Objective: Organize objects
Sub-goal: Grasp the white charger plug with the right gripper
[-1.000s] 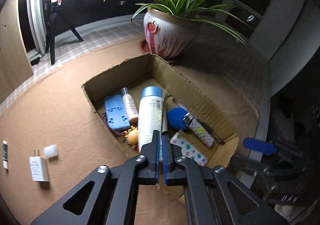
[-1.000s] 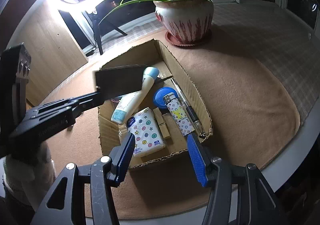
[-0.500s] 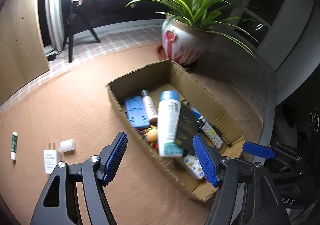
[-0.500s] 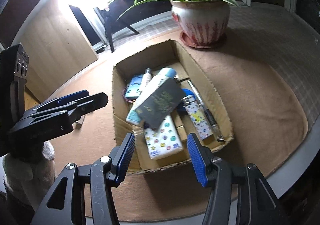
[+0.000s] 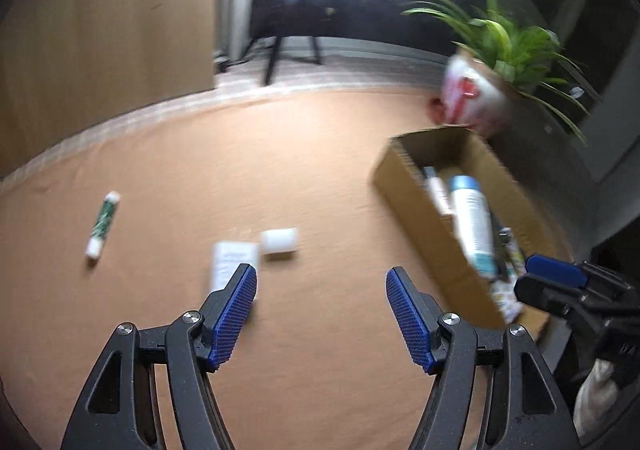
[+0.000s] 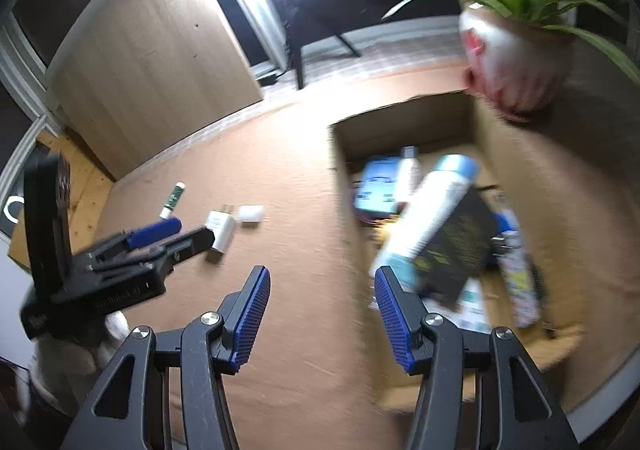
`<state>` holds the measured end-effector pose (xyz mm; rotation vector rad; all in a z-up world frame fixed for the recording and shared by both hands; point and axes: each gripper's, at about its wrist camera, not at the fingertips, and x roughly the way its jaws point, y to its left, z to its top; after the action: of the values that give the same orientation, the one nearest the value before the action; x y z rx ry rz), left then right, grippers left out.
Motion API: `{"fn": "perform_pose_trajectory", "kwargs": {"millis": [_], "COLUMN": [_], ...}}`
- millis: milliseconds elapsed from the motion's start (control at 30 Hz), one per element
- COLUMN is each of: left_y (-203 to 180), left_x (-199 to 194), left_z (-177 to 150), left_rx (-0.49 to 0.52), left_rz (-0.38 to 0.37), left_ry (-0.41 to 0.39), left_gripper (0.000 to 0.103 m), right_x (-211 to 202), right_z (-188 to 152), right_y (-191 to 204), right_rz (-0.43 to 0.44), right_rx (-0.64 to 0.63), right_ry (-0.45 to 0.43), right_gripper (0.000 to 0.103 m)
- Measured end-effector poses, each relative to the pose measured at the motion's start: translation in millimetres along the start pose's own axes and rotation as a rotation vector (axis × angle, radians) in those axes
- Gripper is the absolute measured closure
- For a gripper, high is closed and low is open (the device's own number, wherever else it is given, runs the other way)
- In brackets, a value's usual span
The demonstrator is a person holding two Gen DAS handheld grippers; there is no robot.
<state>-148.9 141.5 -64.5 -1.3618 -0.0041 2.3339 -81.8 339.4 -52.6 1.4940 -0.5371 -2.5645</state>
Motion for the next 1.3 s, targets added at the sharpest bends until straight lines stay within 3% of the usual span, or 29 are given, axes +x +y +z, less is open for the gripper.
{"fn": "perform_pose_trajectory", "kwargs": {"millis": [133,300,433,800,1067,1167,1200,1300], "left_y": [36.5,68.4,79.2,87.6,86.3,85.4,84.8,80.9], "left_x": [6.0,20.8,33.8,55.5,66.2,66.1,66.4,64.8], "left_z": [-6.5,-14.1,-16.8,-13.8,-11.4,-10.8,-11.2,-13.3], "left_rx": [-0.047,-0.077,-0.083,-0.103,-0.088,-0.079,-0.078,-0.069], "left_rz": [0.006,-0.014,-0.027,-0.1,-0.117,-0.124,-0.131,-0.121], "left_ry": [0.021,0.066,0.094,0.121,0.124,0.118,0.122,0.12], "left_gripper": [0.032,0.034,0.043,0.053,0.054,0.057,0.063,0.062], "right_x": [30.9,68.6,92.9,149.9,168.2,171.5,171.0,167.7], "right_z": [11.8,22.8,29.7,40.2,43.0,39.9,38.6,35.0], "right_y": [15.8,37.3,54.6,63.8,62.6,64.5,66.1,72.9], "right_rz": [0.081,0.119,0.138,0.191,0.196,0.213,0.216,0.2], "right_rx": [0.019,0.026,0.016,0.09,0.126,0.122,0.118,0.091], "right_ry": [0.064,0.134,0.175,0.282,0.301,0.312,0.313,0.303], "right_gripper": [0.052,0.053,0.058,0.073,0.073,0.078,0.079,0.079]}}
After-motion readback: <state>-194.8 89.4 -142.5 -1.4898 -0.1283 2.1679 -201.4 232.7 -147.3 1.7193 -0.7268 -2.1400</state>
